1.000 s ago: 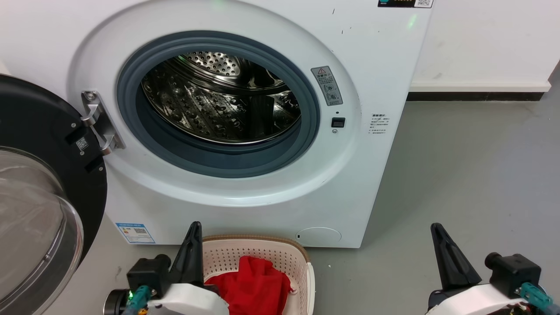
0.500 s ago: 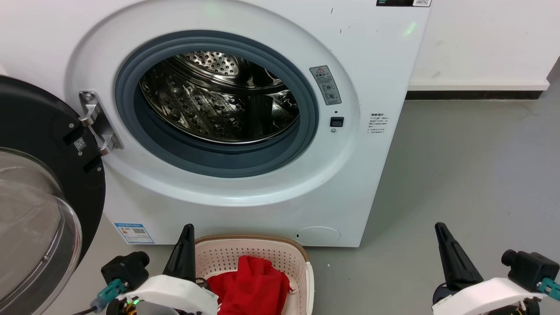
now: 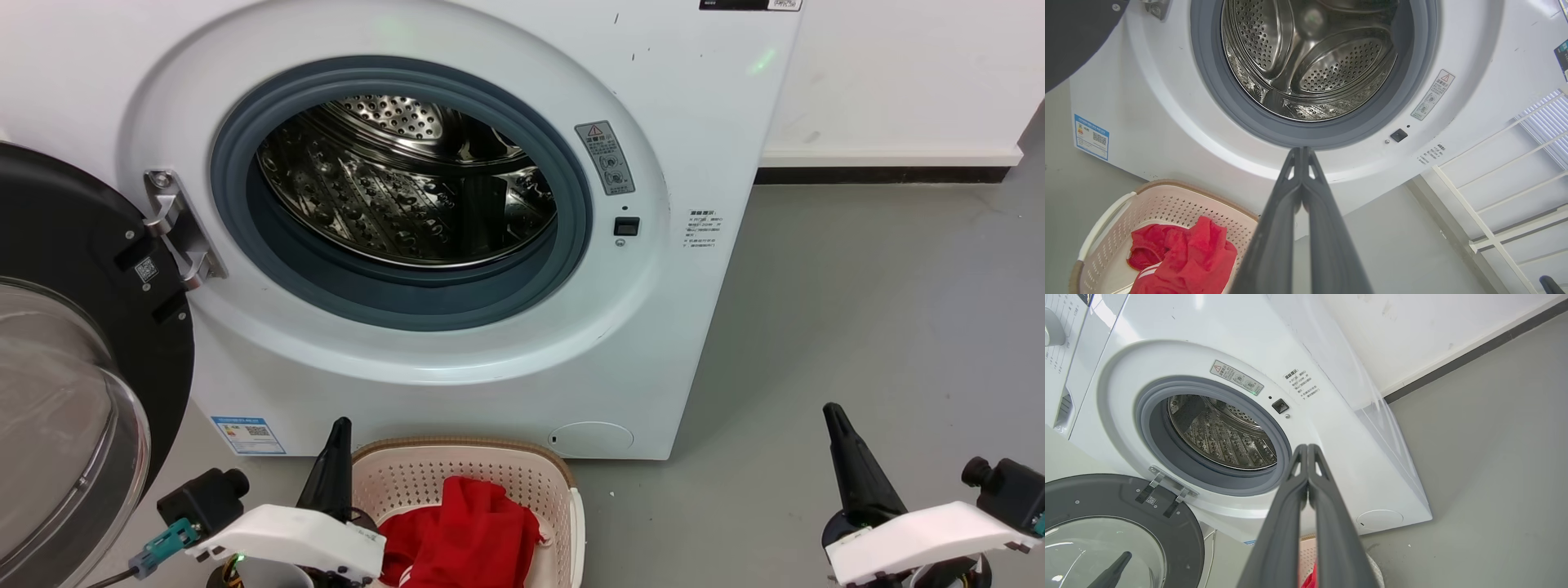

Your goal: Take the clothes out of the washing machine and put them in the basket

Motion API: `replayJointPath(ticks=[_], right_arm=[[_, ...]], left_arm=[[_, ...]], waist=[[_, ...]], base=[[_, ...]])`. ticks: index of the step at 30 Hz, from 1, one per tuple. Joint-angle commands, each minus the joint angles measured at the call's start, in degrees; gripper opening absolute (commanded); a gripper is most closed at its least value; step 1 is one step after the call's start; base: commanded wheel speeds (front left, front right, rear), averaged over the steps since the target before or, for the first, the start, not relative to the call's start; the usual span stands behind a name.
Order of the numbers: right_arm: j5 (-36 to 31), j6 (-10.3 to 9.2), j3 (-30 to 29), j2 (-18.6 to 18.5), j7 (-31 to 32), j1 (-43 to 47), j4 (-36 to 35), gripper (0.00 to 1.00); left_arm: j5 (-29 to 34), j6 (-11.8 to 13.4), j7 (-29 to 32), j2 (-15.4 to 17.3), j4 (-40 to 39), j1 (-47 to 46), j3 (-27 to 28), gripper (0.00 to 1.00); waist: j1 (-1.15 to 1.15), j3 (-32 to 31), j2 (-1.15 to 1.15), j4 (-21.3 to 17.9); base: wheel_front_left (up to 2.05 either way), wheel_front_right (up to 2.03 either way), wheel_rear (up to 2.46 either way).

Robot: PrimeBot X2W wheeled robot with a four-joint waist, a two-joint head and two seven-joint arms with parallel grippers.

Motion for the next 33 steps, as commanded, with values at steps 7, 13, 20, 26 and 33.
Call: replayJointPath(ticks=[7, 13, 20, 26, 33], right_arm=[[6.92, 0.0, -0.57, -0.56, 0.68, -2.38, 0.68, 0.0], [11.63, 0.0, -0.94, -0.63, 1.15, -3.1, 1.6, 0.0], [16.68, 0.0, -1.42, -0.69, 1.71, -3.67, 2.59, 0.0], [20.73, 0.0, -1.81, -0.72, 2.18, -4.38, 3.37, 0.0], [25.17, 0.0, -2.25, -0.73, 2.74, -4.89, 4.26, 0.0]], left_arm=[[-6.45, -1.23, 0.98, 0.4, 0.1, -2.1, 1.39, 0.0], [-10.92, -1.94, 1.73, 0.37, 0.69, -2.37, 2.27, 0.0], [-15.77, -2.65, 2.56, 0.31, 1.35, -2.9, 3.21, 0.0], [-19.67, -3.27, 3.32, 0.23, 1.93, -3.23, 4.07, 0.0], [-23.88, -3.96, 4.05, 0.12, 2.54, -3.58, 4.95, 0.0]], waist=[[0.0, 0.07, 0.0, -0.11], [0.0, 0.13, 0.0, -0.2], [0.0, 0.21, 0.0, -0.31], [0.0, 0.27, 0.0, -0.4], [0.0, 0.34, 0.0, -0.51]], base=[[0.0, 0.0, 0.0], [0.0, 0.0, 0.0], [0.0, 0.0, 0.0], [0.0, 0.0, 0.0], [0.0, 0.0, 0.0]])
